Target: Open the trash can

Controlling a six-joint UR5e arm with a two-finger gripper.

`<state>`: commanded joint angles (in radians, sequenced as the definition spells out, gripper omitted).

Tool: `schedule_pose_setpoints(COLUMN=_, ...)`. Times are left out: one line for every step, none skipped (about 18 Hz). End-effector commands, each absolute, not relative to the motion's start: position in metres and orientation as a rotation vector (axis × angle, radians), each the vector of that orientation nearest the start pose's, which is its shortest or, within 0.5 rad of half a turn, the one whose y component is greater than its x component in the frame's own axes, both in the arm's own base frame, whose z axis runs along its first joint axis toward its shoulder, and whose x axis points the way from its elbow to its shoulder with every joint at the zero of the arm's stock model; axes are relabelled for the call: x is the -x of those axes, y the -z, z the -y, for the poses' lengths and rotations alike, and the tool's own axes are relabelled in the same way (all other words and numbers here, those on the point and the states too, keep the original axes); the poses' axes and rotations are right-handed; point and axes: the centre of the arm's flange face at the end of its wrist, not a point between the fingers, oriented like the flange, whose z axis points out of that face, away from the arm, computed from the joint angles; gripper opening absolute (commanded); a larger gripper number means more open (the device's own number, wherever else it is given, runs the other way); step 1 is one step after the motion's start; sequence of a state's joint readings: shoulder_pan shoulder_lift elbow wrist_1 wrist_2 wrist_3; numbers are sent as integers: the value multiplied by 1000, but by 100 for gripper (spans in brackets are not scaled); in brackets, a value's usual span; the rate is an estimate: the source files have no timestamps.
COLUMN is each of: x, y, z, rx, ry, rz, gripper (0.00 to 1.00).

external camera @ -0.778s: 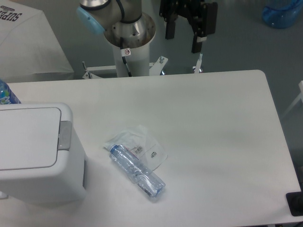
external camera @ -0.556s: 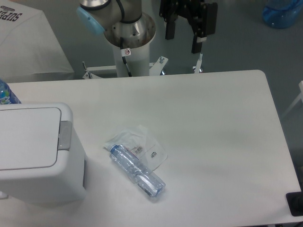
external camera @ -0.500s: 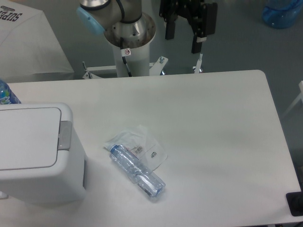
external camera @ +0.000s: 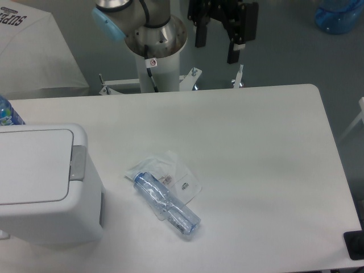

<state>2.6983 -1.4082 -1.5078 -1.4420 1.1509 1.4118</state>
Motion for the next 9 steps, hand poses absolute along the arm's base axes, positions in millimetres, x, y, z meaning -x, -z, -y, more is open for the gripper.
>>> schedule_pose_setpoints(x=318, y=-618, z=-348, rx=2553, ry=-245, rz=-397, gripper=100)
schedule_pose_setpoints(x=315, y=-618, z=-350, rx=2529, ry=-193, rz=-291, gripper=100)
schedule_pose_setpoints(x=311, y=-616, z=-352, rx=2505, ry=-141, rz=-174, gripper=100)
schedule_pose_setpoints(x=309, y=-617, z=-355, rx=2480, ry=-104, rz=-66, gripper=100)
schedule_pose_setpoints(x=307, y=-617, z=-360, rx=2452, ry=-77, rz=18, gripper=100)
schedule_pose_setpoints(x=303, y=-617, z=-366, rx=2422, ry=-66, rz=71, gripper=100)
schedule_pose_setpoints(x=299, y=-616, z=-373, rx=2397, ry=-51, rz=108, gripper=100)
schedule_pose_setpoints(x=294, y=-614, z=-379, rx=2381, ry=-31, rz=141, gripper=100)
schedule_pose_setpoints(x=288, y=-609, z=-387, rx=2375, ry=-9, rz=161, gripper=100)
